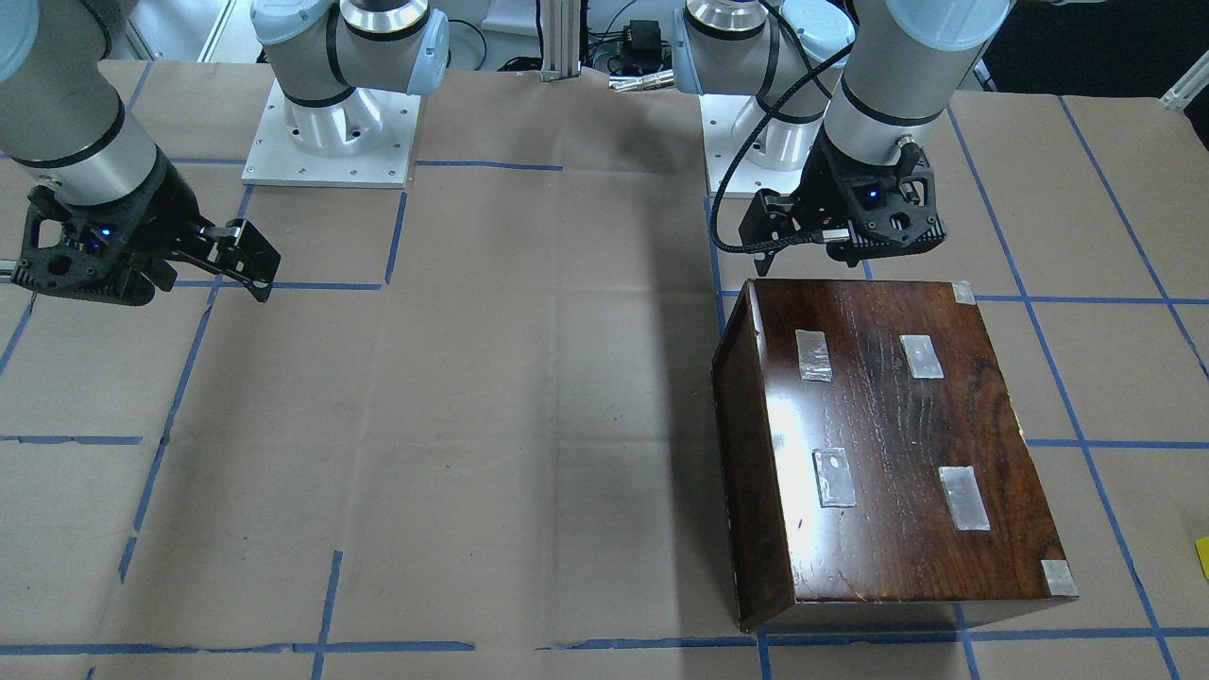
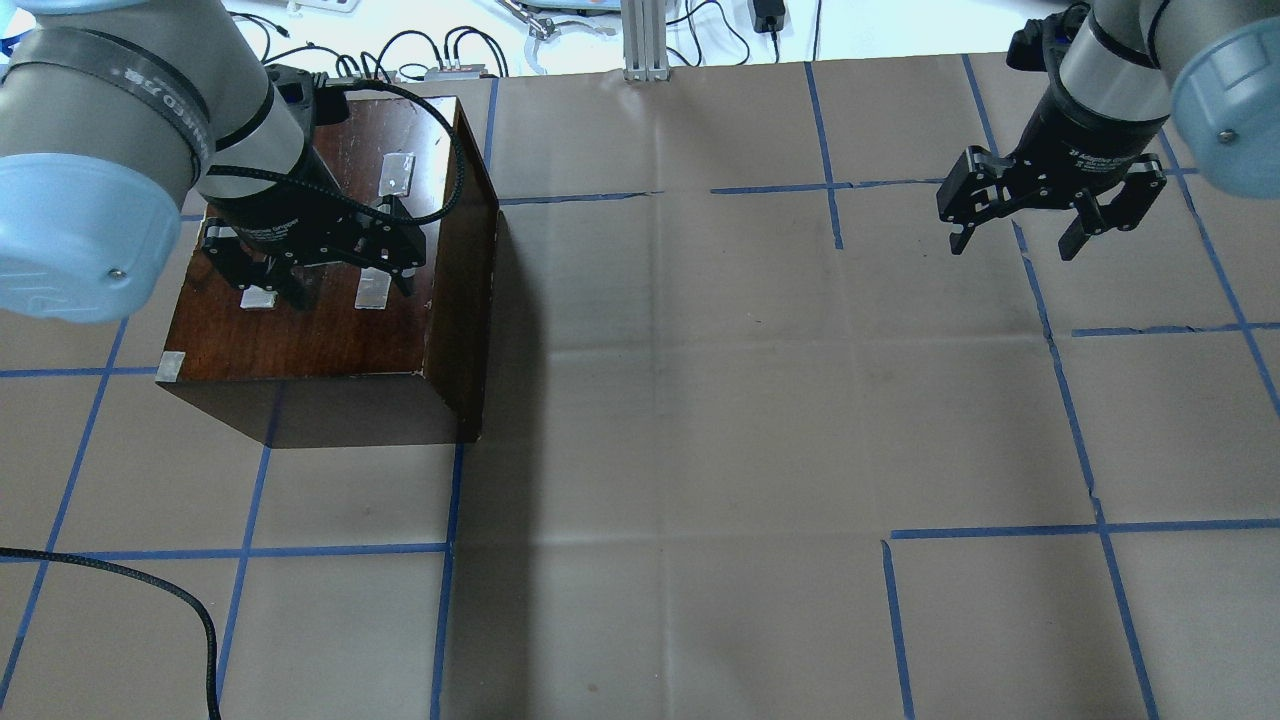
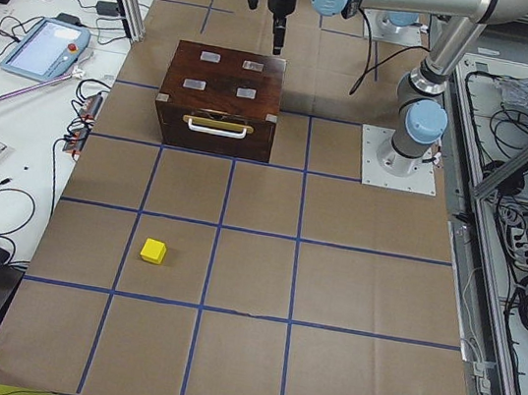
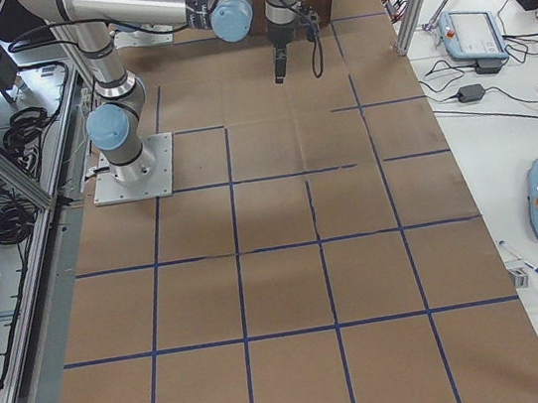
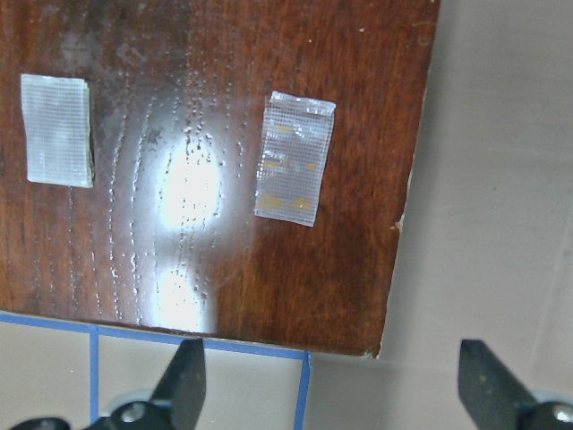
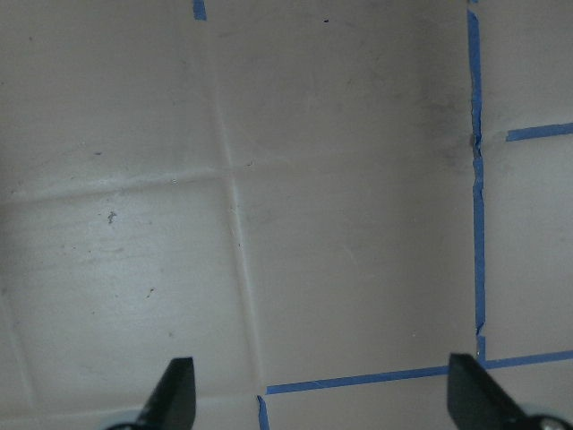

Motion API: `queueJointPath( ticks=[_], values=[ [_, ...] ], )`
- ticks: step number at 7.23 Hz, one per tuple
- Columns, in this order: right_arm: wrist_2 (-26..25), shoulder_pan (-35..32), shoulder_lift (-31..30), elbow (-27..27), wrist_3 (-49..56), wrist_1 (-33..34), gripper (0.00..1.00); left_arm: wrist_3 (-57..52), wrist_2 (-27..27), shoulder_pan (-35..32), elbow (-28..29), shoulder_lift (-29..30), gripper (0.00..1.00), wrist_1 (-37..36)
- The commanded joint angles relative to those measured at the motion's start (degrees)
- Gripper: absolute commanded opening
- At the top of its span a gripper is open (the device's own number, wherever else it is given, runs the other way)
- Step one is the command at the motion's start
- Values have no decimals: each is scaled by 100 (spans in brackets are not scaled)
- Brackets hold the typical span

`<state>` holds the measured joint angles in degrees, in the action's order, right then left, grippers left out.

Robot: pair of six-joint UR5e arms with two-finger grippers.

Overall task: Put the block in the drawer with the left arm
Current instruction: 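Move the left gripper off the cabinet top toward the yellow cube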

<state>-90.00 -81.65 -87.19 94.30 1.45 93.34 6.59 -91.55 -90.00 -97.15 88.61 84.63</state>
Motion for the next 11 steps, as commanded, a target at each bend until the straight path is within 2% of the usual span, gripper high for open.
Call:
queueJointPath(
  ticks=[1, 10, 11],
  values=[
    [0, 0, 0, 1, 4, 0, 100, 43, 23, 0, -58, 16, 99, 1],
    [0, 0, 0, 1, 5, 0, 100, -44, 32, -97, -76, -98, 99, 36],
    [0, 0, 0, 1, 5, 0, 100, -401, 32, -97, -50, -107, 99, 36]
  ],
)
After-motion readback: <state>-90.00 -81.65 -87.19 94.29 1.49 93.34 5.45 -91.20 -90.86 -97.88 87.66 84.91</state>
